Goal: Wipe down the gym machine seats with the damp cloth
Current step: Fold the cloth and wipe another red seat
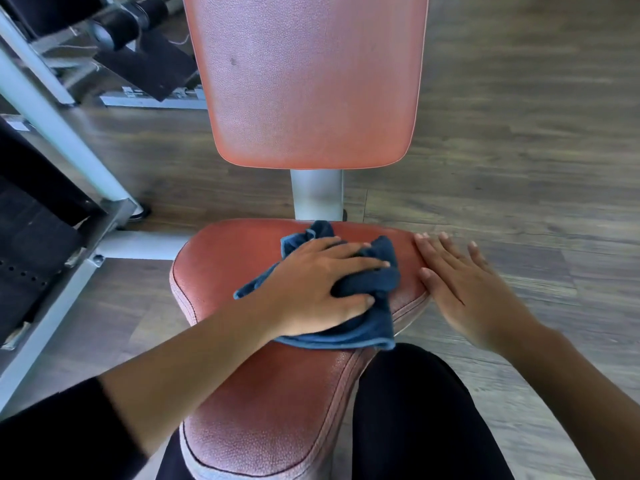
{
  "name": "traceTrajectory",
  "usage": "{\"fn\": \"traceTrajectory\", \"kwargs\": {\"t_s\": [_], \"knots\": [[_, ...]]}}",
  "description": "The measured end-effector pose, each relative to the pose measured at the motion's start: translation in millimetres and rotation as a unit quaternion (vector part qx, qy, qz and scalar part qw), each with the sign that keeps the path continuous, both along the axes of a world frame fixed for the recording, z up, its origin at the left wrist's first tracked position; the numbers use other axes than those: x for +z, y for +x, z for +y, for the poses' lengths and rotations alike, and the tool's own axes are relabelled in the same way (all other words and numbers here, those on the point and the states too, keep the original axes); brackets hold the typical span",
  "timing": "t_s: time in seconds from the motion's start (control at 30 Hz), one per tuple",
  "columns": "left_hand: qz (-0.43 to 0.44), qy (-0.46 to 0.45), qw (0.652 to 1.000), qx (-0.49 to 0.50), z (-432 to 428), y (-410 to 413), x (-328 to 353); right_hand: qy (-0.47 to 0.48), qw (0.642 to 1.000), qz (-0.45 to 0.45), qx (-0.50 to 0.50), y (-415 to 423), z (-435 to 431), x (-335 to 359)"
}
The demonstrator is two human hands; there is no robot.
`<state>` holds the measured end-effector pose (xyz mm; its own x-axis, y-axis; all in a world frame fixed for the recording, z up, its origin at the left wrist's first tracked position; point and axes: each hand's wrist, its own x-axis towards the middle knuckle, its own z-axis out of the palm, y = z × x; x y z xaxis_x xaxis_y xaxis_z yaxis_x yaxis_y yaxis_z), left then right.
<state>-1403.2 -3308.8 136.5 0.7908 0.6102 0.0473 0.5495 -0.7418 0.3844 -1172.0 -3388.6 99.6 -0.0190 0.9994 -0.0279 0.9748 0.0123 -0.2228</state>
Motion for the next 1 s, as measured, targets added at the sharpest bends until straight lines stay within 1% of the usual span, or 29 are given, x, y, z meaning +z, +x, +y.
{"fn": "traceTrajectory", "kwargs": {"t_s": [0.1, 0.17, 0.23, 0.3, 0.4, 0.5, 0.57, 0.63, 0.73, 0.8, 0.83, 0.9, 1.0], "knots": [[0.007, -0.032, 0.999, 0.026, 6, -20, 4, -0.009, 1.0, -0.007, 0.007, 1, 2, 2], [0.001, -0.039, 0.997, 0.06, 21, -13, 2, -0.014, 1.0, -0.014, 0.01, 1, 3, 3], [0.004, -0.021, 0.995, 0.097, 34, 7, -2, -0.018, 1.0, -0.023, 0.01, 1, 2, 4], [0.03, 0.0, 0.993, 0.116, 36, 27, -6, -0.02, 0.999, -0.026, 0.008, 1, 3, 4], [0.027, -0.004, 0.995, 0.094, 24, 32, -6, -0.02, 1.0, -0.016, 0.004, -1, 3, 5], [0.006, -0.012, 0.999, 0.039, 9, -1, -1, -0.014, 1.0, -0.018, 0.002, -4, 6, 9], [-0.021, -0.02, 0.999, 0.035, 9, -29, 3, -0.007, 1.0, -0.017, 0.006, -10, 12, 13], [-0.043, -0.028, 0.996, 0.078, 23, -52, 3, -0.002, 1.0, 0.0, 0.022, -23, 23, 19], [-0.051, 0.003, 0.982, 0.181, 54, -57, -7, -0.024, 0.998, 0.04, 0.041, -50, 45, 26], [-0.02, 0.016, 0.97, 0.242, 67, -39, -12, -0.029, 0.998, 0.044, 0.044, -66, 58, 24], [-0.003, 0.021, 0.969, 0.248, 67, -30, -15, -0.025, 0.998, 0.039, 0.045, -72, 62, 22], [-0.008, 0.028, 0.977, 0.212, 57, -23, -17, -0.02, 0.998, 0.027, 0.044, -75, 67, 18], [-0.061, 0.019, 0.987, 0.146, 34, -54, -12, -0.025, 0.998, 0.034, 0.043, -73, 67, 16]]}}
